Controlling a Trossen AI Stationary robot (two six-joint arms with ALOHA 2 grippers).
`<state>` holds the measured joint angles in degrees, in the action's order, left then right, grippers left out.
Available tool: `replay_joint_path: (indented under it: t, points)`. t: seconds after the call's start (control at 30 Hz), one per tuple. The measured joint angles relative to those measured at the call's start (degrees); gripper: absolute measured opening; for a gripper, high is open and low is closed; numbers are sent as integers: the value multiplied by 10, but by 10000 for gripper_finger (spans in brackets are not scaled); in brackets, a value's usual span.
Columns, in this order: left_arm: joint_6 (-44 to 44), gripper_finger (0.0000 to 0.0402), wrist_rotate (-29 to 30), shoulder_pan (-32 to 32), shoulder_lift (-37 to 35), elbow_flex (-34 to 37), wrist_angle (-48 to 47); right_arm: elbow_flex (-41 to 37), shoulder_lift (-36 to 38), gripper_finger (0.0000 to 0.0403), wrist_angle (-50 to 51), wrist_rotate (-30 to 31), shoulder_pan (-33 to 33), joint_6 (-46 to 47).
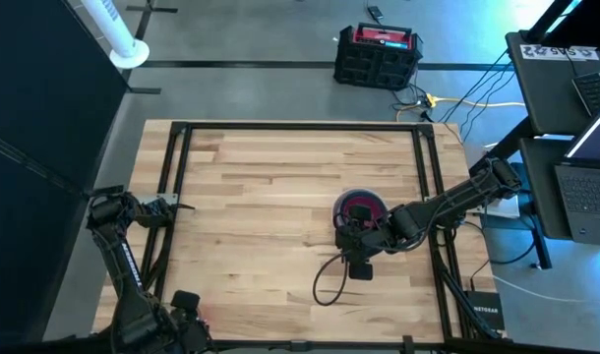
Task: Nest bowls inside each other
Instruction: Move the stacked cups to the left of the stacked bowls
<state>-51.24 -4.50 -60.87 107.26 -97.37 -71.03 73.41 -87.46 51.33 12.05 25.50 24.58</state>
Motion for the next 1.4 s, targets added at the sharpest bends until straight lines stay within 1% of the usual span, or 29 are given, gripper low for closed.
replay_joint_path:
  t: [0.33, 0.5, 0.6, 0.67, 0.7, 0.77, 0.8, 0.87, 0.93, 1.3, 1.33, 1.4]
  points:
    - [-15, 130, 0, -3, 1, 56, 61, 0, 0, 140, 1, 0, 0, 0]
    - [-19, 130, 0, -3, 1, 95, 110, 0, 0, 140, 2, 1, 0, 0]
    - [-12, 127, 0, -2, 1, 110, 107, 0, 0, 140, 2, 0, 0, 0]
    - [-1, 106, 0, 0, 1, 115, 104, 0, 0, 140, 2, 0, 0, 0]
    - [7, 86, -1, 2, 1, 118, 103, 0, 0, 140, 3, 0, 0, 0]
    - [24, 32, -14, 9, 1, 123, 104, 0, 0, 140, 3, 0, 0, 0]
    - [29, 17, -24, 16, 1, 124, 102, 0, 0, 140, 3, 0, 0, 0]
    - [40, 8, -30, 32, -1, 125, 101, 0, 0, 140, 3, 4, 0, 0]
    - [66, 8, -33, 63, -4, 124, 100, 0, 8, 140, 4, 12, 4, 7]
    - [286, 4, -9, 327, -18, 115, 68, 0, 97, 140, 20, 94, 45, 85]
    - [306, 4, -6, 351, -19, 114, 65, 0, 105, 140, 21, 102, 49, 92]
    - [347, 4, 20, 394, -19, 97, 49, 0, 122, 140, 40, 121, 68, 125]
